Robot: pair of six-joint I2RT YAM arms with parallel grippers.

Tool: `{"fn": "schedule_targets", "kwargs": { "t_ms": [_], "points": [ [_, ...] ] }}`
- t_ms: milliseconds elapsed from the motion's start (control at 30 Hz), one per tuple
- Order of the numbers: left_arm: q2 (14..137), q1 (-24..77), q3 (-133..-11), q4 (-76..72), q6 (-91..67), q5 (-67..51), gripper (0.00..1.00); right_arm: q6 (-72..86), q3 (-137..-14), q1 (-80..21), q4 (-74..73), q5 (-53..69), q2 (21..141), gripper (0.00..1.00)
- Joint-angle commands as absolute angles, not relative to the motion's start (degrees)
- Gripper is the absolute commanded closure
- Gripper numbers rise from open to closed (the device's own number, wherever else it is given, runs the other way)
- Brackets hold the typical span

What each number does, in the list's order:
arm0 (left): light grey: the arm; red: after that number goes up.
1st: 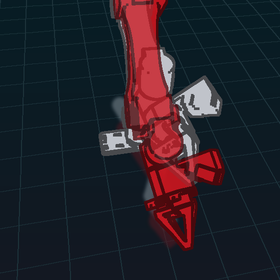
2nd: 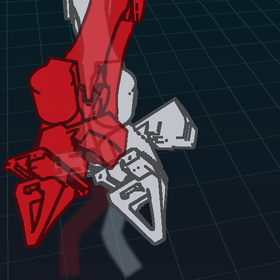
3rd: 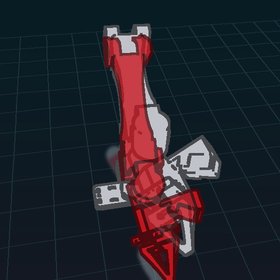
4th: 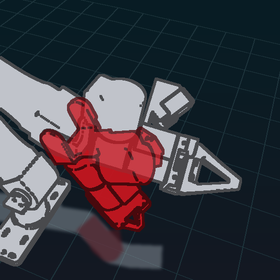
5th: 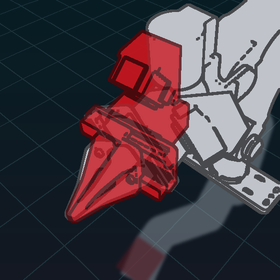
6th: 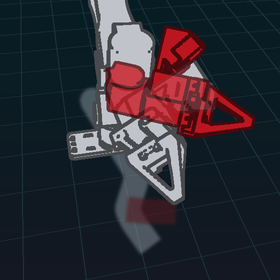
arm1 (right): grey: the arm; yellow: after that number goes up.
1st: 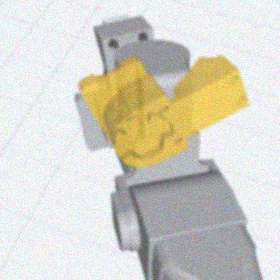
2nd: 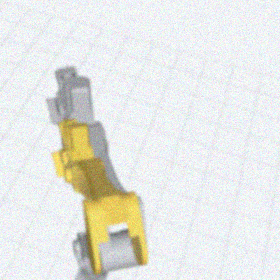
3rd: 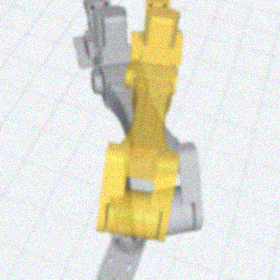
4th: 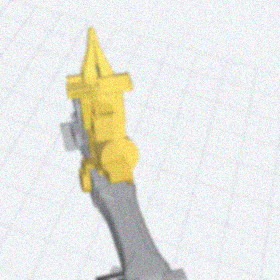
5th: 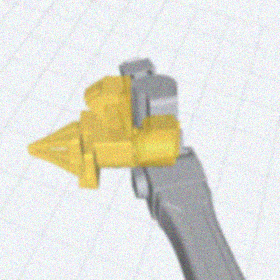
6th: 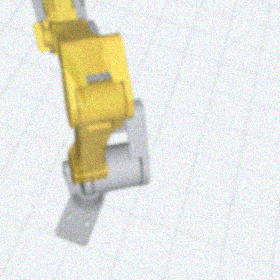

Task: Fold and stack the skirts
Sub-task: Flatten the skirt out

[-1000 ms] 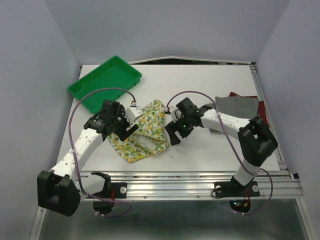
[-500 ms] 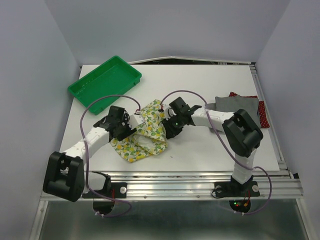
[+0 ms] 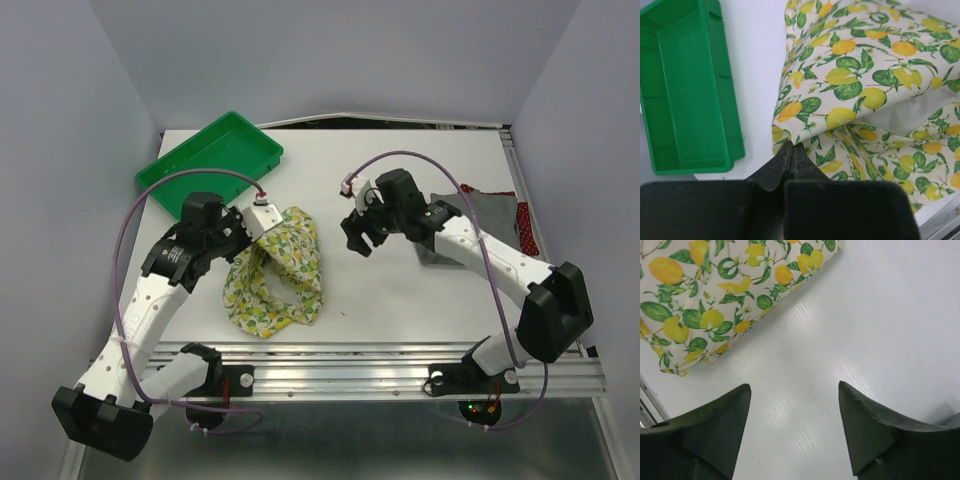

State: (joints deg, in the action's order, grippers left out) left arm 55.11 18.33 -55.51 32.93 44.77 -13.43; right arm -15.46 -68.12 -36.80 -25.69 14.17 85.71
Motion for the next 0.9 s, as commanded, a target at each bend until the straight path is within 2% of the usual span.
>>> {"fn": "schedule_targets", "kwargs": {
  "t_ms": [0,67,333,500,533,600,633,700,733,767,867],
  "points": [
    [56.8,19.9,-57.3,39.9,43.0,-13.9,1.0,-10.2,-65.7,-36.4,-28.2,24.2,86.8,0.18],
    [59.6,19.9,-59.4,39.7,42.0,-14.8,1.0,-3.5,-61.2,-37.5,-23.4,29.7,87.6,0.0],
    [71.3,19.9,-72.4,39.6,30.7,-20.5,1.0,6.3,-54.4,-43.0,-8.8,36.3,91.1,0.0],
    [76.5,19.9,-77.7,39.8,28.6,-22.3,1.0,10.1,-55.4,-45.3,-1.3,30.3,100.2,0.03],
    [77.2,19.9,-78.4,40.0,28.2,-22.5,1.0,10.8,-57.5,-45.3,-1.3,29.8,101.8,0.14],
    [78.6,19.9,-80.9,40.6,28.1,-22.9,1.0,10.8,-58.9,-45.3,-0.7,27.3,104.8,0.27],
    [79.1,19.9,-81.6,40.9,28.0,-23.5,1.0,9.6,-60.5,-45.3,-0.7,26.5,105.3,0.43],
    [80.7,19.9,-84.2,43.2,28.5,-24.7,1.0,8.1,-61.8,-44.7,-0.7,26.3,105.6,0.63],
    [81.4,19.9,-85.2,44.5,29.1,-25.7,1.0,5.8,-62.0,-43.2,-1.0,26.8,104.2,0.91],
    [81.9,19.8,-86.1,45.7,29.6,-26.5,1.0,4.8,-61.8,-41.9,-2.0,28.2,102.8,0.99],
    [83.6,19.7,-89.4,52.9,36.8,-29.1,1.0,-6.5,-59.7,-37.1,-8.9,35.5,94.4,0.99]
  ]
}}
